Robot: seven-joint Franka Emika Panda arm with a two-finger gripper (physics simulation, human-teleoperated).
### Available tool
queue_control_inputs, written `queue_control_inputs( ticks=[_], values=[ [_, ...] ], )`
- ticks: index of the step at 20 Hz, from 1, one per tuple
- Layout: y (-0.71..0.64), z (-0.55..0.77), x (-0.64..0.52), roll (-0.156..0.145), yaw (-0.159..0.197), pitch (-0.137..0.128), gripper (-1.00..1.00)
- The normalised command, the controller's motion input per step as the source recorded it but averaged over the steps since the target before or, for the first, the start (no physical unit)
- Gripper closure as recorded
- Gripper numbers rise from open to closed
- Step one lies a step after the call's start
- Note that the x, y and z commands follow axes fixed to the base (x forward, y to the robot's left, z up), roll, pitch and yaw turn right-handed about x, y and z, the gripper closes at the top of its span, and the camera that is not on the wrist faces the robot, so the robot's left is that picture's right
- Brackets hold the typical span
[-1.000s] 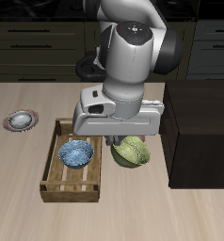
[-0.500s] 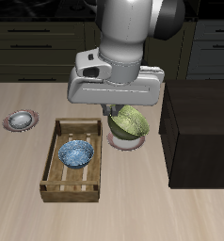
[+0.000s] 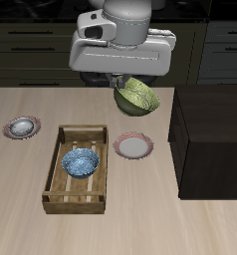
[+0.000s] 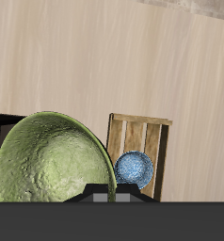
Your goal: Place the white bowl on the off-center plate and place the green bowl on top of the wooden shelf
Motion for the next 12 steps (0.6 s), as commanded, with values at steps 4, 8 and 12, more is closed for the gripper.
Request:
queue_control_inputs(
  ticks=[4, 8, 12],
  values=[
    [-0.08, 0.39, -0.22, -0.005, -0.007, -0.04, 1.0],
    [-0.1, 0.27, -0.19, -0.011, -0.005, -0.034, 1.0],
    [-0.11, 0.29, -0.33, -0.004, 0.0, -0.04, 1.0]
  ],
)
